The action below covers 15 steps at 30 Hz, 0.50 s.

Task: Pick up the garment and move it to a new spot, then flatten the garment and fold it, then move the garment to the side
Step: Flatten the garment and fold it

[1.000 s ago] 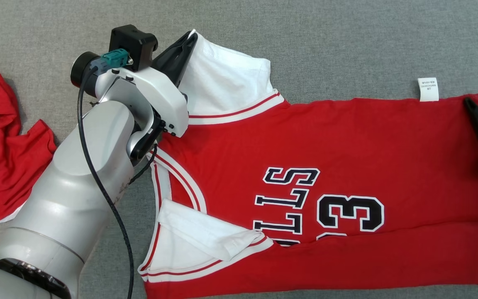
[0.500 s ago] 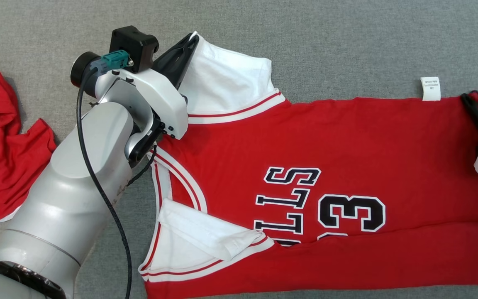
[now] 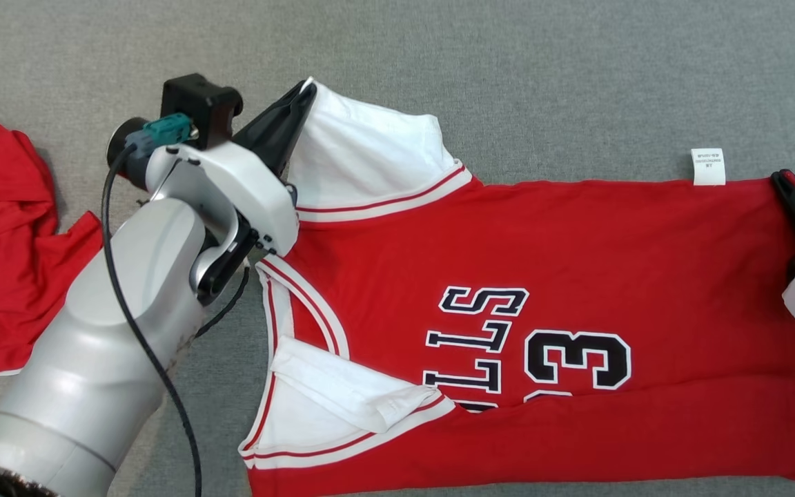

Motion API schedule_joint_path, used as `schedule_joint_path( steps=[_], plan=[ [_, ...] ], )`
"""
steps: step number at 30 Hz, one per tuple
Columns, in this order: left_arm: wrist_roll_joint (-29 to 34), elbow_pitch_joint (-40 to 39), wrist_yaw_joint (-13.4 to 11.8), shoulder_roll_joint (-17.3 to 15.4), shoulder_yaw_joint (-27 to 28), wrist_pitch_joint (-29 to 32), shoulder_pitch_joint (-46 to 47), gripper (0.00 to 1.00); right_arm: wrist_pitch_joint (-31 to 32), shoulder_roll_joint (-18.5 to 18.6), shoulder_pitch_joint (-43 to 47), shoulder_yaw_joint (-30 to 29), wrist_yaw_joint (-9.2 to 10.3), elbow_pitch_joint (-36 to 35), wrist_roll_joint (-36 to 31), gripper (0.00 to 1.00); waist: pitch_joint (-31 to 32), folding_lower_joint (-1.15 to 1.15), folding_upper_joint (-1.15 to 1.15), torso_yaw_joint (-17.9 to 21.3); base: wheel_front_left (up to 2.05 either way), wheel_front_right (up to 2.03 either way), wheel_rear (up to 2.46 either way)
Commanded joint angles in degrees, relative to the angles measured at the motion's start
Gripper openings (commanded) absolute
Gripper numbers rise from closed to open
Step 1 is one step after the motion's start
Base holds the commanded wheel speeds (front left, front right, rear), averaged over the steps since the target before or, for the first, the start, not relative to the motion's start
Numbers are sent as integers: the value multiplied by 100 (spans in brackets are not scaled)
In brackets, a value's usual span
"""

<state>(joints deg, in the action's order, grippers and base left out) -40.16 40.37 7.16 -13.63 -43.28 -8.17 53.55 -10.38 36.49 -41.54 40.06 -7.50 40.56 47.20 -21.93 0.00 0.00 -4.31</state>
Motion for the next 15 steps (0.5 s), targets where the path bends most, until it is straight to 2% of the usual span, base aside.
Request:
schedule_joint_path(
  steps=[1,7,15],
  plan=[
    [-46,-29,-14,-50,31,-22,-59,0,-67,15,56,-1,3,16,51,0,54,0,0,-15,0,0,0],
    [-245,-558,3,-326,45,61,-518,0,-407,24,341,-121,2,10,177,0,334,0,0,-88,0,0,0],
    [-484,-1474,-69,-754,67,200,-1245,0,-492,62,849,-349,2,-159,270,0,698,0,0,-154,0,0,0]
  ],
)
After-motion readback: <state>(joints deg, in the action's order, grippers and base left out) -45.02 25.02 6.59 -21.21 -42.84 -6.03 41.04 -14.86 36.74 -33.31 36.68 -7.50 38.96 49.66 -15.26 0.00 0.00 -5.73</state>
